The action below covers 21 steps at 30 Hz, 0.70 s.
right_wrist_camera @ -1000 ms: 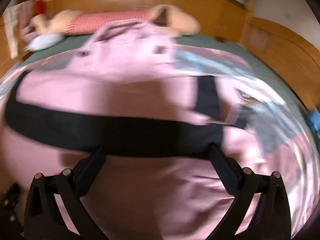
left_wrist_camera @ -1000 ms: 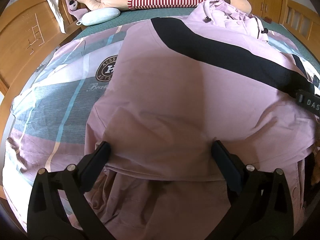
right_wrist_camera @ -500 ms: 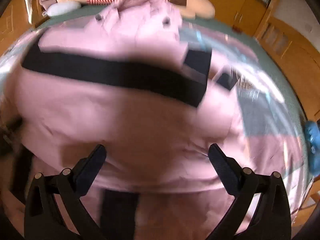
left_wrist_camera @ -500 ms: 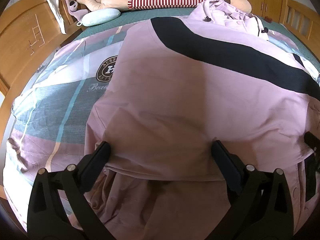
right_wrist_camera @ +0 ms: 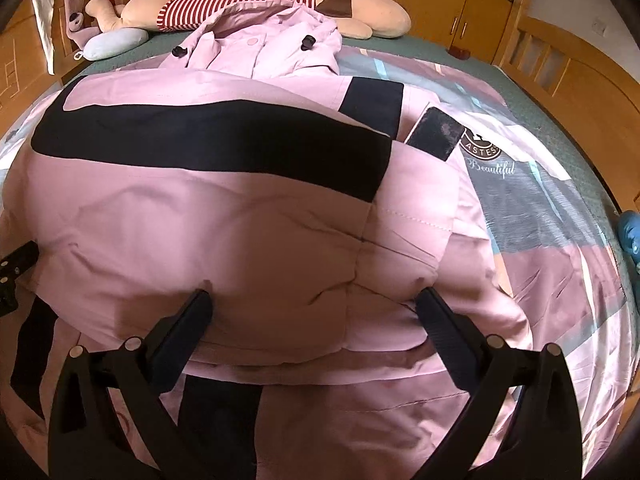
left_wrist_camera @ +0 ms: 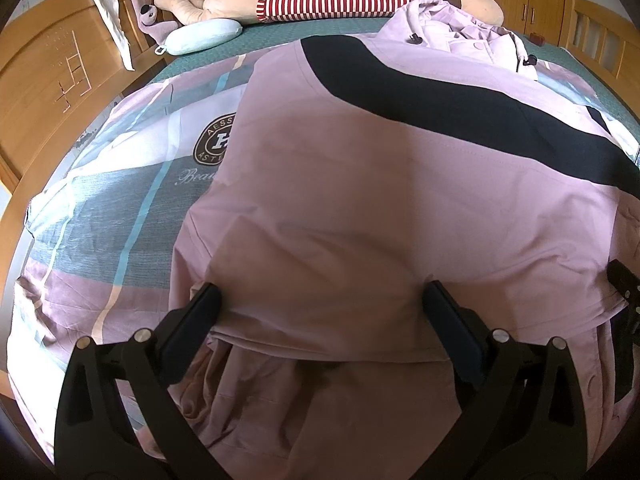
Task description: Fold large clothes
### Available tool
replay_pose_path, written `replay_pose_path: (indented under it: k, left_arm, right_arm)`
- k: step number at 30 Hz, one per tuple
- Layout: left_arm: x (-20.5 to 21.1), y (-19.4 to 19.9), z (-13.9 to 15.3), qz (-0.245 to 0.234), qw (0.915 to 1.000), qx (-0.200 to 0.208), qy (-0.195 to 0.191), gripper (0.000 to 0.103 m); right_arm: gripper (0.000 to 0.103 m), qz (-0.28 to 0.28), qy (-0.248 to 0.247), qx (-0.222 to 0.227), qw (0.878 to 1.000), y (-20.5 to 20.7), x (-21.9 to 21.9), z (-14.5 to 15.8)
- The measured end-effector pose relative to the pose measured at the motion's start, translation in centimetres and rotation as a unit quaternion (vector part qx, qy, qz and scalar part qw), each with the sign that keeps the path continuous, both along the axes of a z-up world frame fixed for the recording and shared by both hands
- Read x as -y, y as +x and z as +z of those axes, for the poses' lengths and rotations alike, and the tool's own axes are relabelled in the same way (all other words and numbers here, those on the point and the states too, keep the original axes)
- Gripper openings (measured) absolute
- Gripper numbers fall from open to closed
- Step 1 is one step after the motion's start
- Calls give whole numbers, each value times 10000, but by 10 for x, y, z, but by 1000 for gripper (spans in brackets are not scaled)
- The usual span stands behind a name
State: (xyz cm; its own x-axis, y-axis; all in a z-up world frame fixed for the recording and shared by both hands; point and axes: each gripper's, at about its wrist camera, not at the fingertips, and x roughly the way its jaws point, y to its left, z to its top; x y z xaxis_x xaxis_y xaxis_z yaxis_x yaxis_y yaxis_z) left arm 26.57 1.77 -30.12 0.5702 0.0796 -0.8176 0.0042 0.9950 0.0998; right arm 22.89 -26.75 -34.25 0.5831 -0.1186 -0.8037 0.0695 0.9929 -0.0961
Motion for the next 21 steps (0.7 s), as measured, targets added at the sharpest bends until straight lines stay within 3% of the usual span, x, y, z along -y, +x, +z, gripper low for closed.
replay_pose_path:
  k: [7, 12, 14, 16, 20, 21]
  left_arm:
    - [0, 0, 0, 2, 10000, -2, -2, 101]
    - [0, 0, 0, -3, 10000, 2, 1, 101]
    - [0, 0, 0, -5, 10000, 2, -1, 101]
    - [0, 0, 0, -1, 10000, -3, 3, 101]
    - [-1, -1, 0, -3, 10000, -3, -43, 101]
    - [-2, -1, 0, -7, 10000, 6, -62, 101]
  right_arm:
    - [102, -33, 6, 18, 10000, 0, 0, 2]
    - [102, -93, 411, 715, 9966, -16, -1, 27]
    - [102, 196, 340, 515, 9979, -14, -14, 21]
    - [102, 283, -116, 100, 9995, -6, -26, 1]
    - [102, 181, 43, 84, 9998, -4, -21, 9]
    - [102, 31, 124, 378, 9992, -8, -15, 24]
